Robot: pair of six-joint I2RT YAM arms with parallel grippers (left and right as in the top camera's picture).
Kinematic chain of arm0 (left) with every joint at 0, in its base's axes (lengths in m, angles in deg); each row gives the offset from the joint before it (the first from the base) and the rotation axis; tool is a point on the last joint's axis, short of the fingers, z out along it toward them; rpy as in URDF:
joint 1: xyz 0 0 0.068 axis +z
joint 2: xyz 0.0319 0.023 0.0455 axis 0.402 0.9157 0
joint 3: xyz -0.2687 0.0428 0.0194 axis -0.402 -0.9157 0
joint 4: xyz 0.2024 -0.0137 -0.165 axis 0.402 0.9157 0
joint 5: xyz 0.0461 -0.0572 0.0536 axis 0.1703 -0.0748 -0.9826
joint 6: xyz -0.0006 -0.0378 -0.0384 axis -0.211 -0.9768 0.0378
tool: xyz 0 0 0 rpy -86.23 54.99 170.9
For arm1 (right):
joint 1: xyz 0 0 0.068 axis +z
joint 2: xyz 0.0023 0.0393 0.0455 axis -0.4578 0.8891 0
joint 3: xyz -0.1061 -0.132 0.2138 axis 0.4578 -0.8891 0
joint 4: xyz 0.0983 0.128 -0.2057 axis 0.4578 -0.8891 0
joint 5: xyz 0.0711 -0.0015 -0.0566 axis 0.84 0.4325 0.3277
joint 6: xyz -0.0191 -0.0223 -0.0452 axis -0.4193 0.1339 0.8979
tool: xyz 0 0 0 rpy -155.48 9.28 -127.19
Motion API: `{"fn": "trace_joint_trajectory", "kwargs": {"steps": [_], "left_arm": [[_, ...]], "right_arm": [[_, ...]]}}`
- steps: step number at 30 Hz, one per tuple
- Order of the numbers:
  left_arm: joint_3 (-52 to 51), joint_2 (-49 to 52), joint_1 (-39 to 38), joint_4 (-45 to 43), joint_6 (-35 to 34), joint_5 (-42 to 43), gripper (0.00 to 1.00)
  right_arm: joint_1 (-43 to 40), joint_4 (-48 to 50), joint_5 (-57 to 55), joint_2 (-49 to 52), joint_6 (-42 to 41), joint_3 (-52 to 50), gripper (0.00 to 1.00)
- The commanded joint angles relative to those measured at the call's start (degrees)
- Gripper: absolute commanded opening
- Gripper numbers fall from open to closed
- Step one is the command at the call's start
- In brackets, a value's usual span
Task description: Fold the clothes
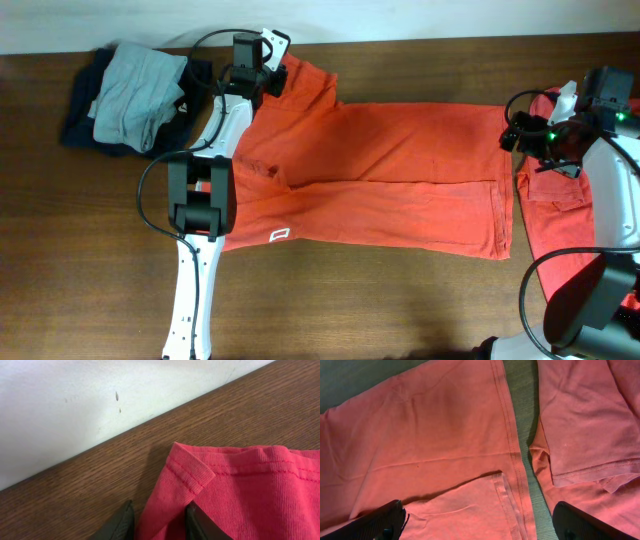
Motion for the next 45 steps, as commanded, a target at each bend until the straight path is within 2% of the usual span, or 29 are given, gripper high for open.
{"fn": "trace_joint_trajectory", "kwargs": {"steps": [1,12,18,21,22,27,33,35,36,39,45], "left_arm": [[0.24,0.70,0.33,-0.39,0.04,0.61,0.34],[0.24,0.70,0.37,-0.55,0.04,0.59,0.35],[0.24,0.70,0.76,-0.35,0.04,0.59,0.35],[0.24,0.70,0.74,-0.39,0.04,0.59,0.36],[0.24,0.70,0.74,-0.42,0.04,0.59,0.39],[0.24,0.70,0.74,-0.39,-0.28,0.57,0.40],[0.24,0.70,0.74,-0.13,-1.25,0.57,0.40],[0.24,0.70,0.74,-0.17,-1.25,0.57,0.40],[0.24,0.70,0.74,-0.17,-1.25,0.57,0.40],[0.24,0.70,0.74,-0.37,-1.25,0.57,0.41],[0.24,0.70,0.74,-0.11,-1.22,0.57,0.41]], "right_arm": [[0.37,-0.02,0.31,0.15,-0.15,1.03,0.99],[0.37,0.85,0.24,0.15,-0.13,1.03,0.99],[0.37,6.73,-2.27,1.01,0.00,1.03,0.99],[0.37,8.41,-2.32,2.84,3.50,1.03,0.99],[0.37,9.38,-2.34,3.89,4.96,1.03,0.99],[0.42,15.78,-6.97,9.07,9.49,1.03,0.99],[0.37,21.77,-5.77,10.14,12.24,1.03,0.99],[0.50,24.55,-3.52,10.78,17.11,1.03,0.99],[0.66,25.70,-3.58,11.34,17.94,1.03,0.95],[1.16,28.98,-3.06,14.32,18.82,1.03,0.94],[2.43,36.06,-1.90,22.64,24.52,1.03,0.84]]}}
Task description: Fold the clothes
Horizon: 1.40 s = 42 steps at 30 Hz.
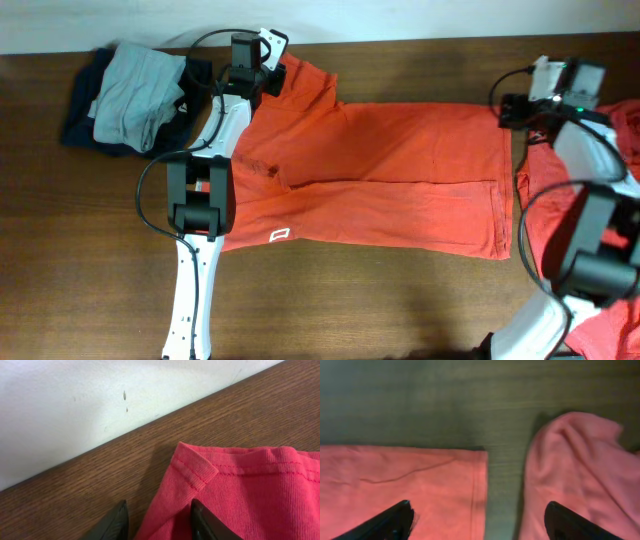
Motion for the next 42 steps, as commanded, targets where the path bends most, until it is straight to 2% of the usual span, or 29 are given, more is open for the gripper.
{"fn": "trace_joint_trajectory", "kwargs": {"steps": [1,13,22,24,27,37,39,42], "left_arm": [[0.24,0.61,0.42,0.35,-0.79,0.57,0.41],[0.24,0.61,0.35,0.44,-0.79,0.57,0.41],[0.24,0.61,0.35,0.46,-0.79,0.57,0.41],[0.24,0.61,0.37,0.57,-0.79,0.57,0.41],[0.24,0.61,0.35,0.70,-0.76,0.55,0.41],[0.24,0.61,0.37,0.37,-0.76,0.46,0.40],[0.33,0.61,0.37,0.15,-0.79,-0.85,0.34],[1.49,0.57,0.37,0.46,-1.75,-2.86,0.29]], "right_arm": [[1.01,2.40,1.18,5.27,5.11,0.55,0.84],[0.83,14.45,0.81,12.52,5.22,0.55,0.89],[0.83,16.15,1.01,15.91,5.16,0.55,0.88],[0.83,16.68,1.01,16.04,5.16,0.55,0.80],[0.81,17.31,0.98,16.02,4.98,0.61,0.61],[0.83,18.99,0.98,16.02,5.01,0.72,0.24],[0.83,19.65,0.98,16.00,4.98,0.83,0.20],[0.83,19.58,1.01,16.00,2.45,1.40,0.04]]}}
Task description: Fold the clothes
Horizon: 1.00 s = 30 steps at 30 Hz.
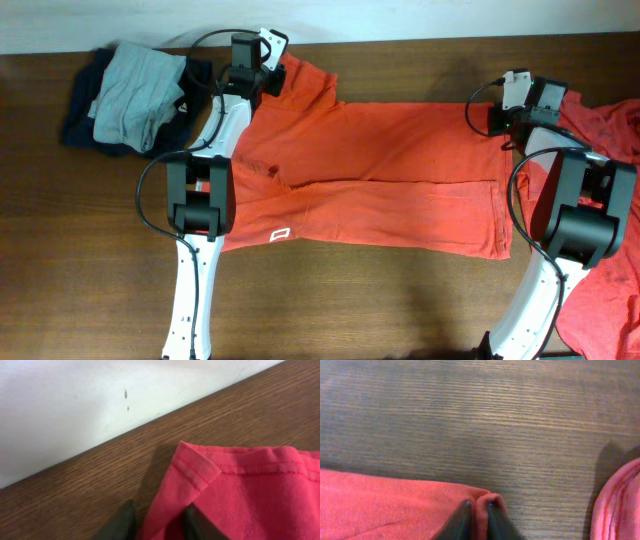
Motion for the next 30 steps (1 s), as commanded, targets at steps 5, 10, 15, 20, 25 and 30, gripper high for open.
{"fn": "trace_joint_trajectory", "kwargs": {"steps": [5,10,15,20,25,30], "left_arm": [[6.40,-0.31,0.37,2.93,-4.66,-2.12,0.24],[12.79,-1.07,0.35,8.81,-4.85,-0.57,0.24],[15.47,-1.07,0.37,12.15,-4.85,0.24,0.24],[15.19,-0.31,0.37,13.33,-5.27,4.61,0.51],[15.19,2.93,0.50,11.47,-5.22,4.70,0.63],[15.19,6.34,0.52,7.82,-5.07,4.68,0.61]], "right_arm": [[-0.07,-0.85,0.39,1.57,-2.75,2.01,0.04],[-0.07,-4.39,2.05,1.09,-2.73,4.09,0.04],[-0.07,-9.84,3.37,0.35,-2.71,7.69,0.04],[-0.07,-12.94,3.32,0.33,-2.73,10.10,0.04],[-0.07,-13.31,3.32,0.33,-2.73,10.08,0.04],[-0.07,-13.35,3.30,0.33,-2.73,10.08,0.04]]}}
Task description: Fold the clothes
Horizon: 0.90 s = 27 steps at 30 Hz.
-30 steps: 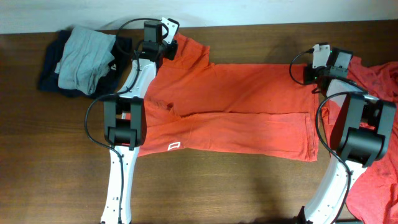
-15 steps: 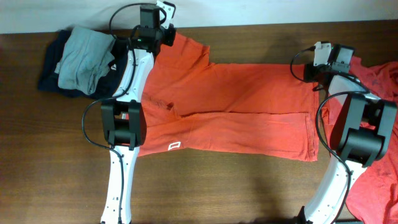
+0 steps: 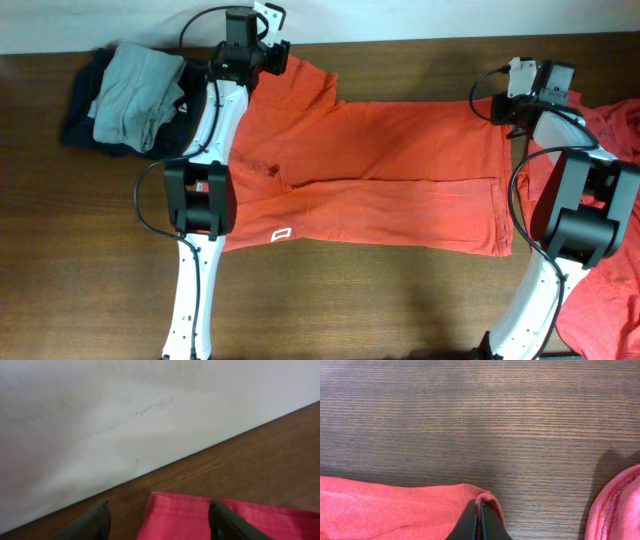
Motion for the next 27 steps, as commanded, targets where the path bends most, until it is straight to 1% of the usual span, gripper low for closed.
{"fn": "trace_joint_trajectory", "kwargs": {"steps": [1,2,5,9,12,15,20,27], "left_arm": [[0.76,4.02,0.52,-0.79,0.22,1.14,0.60],[0.76,4.48,0.57,-0.90,0.22,0.87,0.57],[0.76,5.20,0.57,-0.72,0.22,-0.55,0.55],[0.76,5.86,0.68,-0.33,0.24,-1.36,0.51],[0.76,5.90,0.68,0.83,0.22,-1.33,0.36],[0.92,5.90,0.66,2.34,0.22,-1.33,0.24],[2.82,5.55,0.68,5.60,0.22,-1.33,0.22],[10.99,4.61,0.66,9.75,0.20,-1.31,0.22]], "right_arm": [[-0.04,0.04,0.68,0.31,-0.26,1.20,0.04],[-0.04,0.04,0.70,0.31,-0.26,1.20,0.04],[-0.04,0.02,0.70,0.31,-0.26,1.20,0.04],[-0.04,-0.11,0.70,0.31,-0.28,1.20,0.04],[-0.04,-0.20,0.68,0.31,-0.28,1.20,0.04],[-0.04,-0.20,0.70,0.31,-0.28,1.20,0.04],[-0.04,-0.17,0.70,0.31,-0.28,1.20,0.04],[-0.04,-1.25,1.25,0.28,-0.28,1.38,0.04]]}}
